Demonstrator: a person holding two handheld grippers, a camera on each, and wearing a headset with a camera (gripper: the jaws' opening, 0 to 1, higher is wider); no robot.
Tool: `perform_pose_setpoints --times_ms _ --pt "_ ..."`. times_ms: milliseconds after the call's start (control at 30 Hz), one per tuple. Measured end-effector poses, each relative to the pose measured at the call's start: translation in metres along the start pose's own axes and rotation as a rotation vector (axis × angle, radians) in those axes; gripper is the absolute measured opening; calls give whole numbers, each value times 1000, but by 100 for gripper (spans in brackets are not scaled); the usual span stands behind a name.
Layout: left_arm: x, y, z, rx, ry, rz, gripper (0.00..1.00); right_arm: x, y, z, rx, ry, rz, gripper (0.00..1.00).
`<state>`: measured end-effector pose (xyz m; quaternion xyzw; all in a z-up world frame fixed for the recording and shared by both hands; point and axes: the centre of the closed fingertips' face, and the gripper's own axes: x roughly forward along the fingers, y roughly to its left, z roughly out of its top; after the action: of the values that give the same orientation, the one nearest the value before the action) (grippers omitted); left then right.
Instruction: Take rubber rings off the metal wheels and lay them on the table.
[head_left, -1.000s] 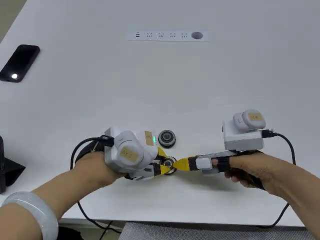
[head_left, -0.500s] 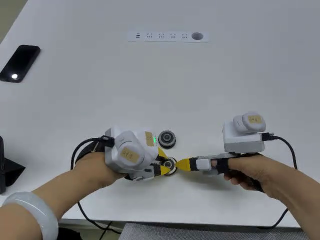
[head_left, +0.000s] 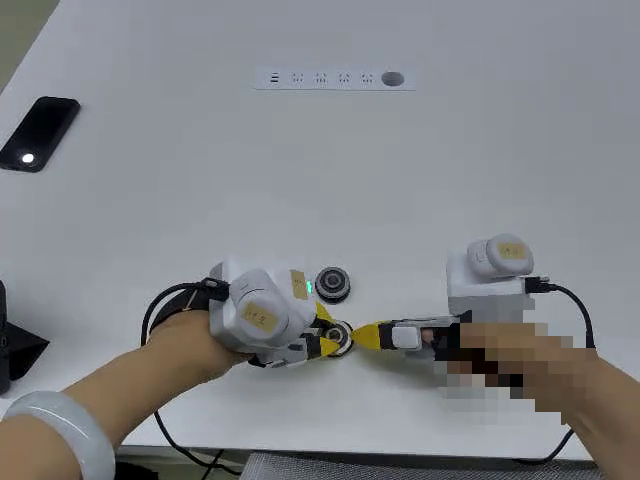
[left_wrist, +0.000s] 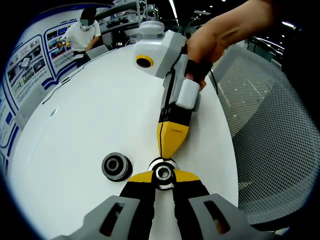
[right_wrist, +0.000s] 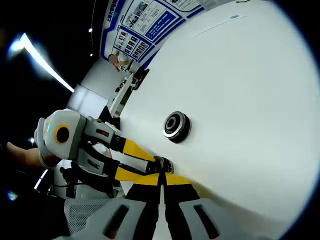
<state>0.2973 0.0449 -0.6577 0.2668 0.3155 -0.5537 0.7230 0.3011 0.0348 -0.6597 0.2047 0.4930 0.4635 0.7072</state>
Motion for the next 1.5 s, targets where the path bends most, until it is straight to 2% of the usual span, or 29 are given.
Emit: perform_pose_setpoints --times_ms 100,167,267,600,733,967,1133,1300,1500 --pt "0 0 0 0 0 0 13 1 5 0 -21 4 17 9" --pt "0 0 0 -1 -2 0 13 0 9 -1 -62 6 27 13" --pt "0 0 0 -1 -3 -1 13 0 10 -1 -68 5 29 17" --pt "0 0 0 -3 -2 2 13 -3 9 -3 -84 2 18 17" --pt "0 0 0 -2 -3 2 13 -3 8 1 -77 -27 17 16" --pt "0 1 -1 -4 -5 3 13 -2 7 1 -60 -24 21 18" --pt "0 1 0 -5 -6 3 13 2 5 -3 -38 -14 7 16" --pt "0 1 -1 -5 -8 2 13 -2 -4 -1 -10 -25 -25 4" --pt "0 0 0 -4 -8 2 13 -2 -2 1 30 -41 -13 2"
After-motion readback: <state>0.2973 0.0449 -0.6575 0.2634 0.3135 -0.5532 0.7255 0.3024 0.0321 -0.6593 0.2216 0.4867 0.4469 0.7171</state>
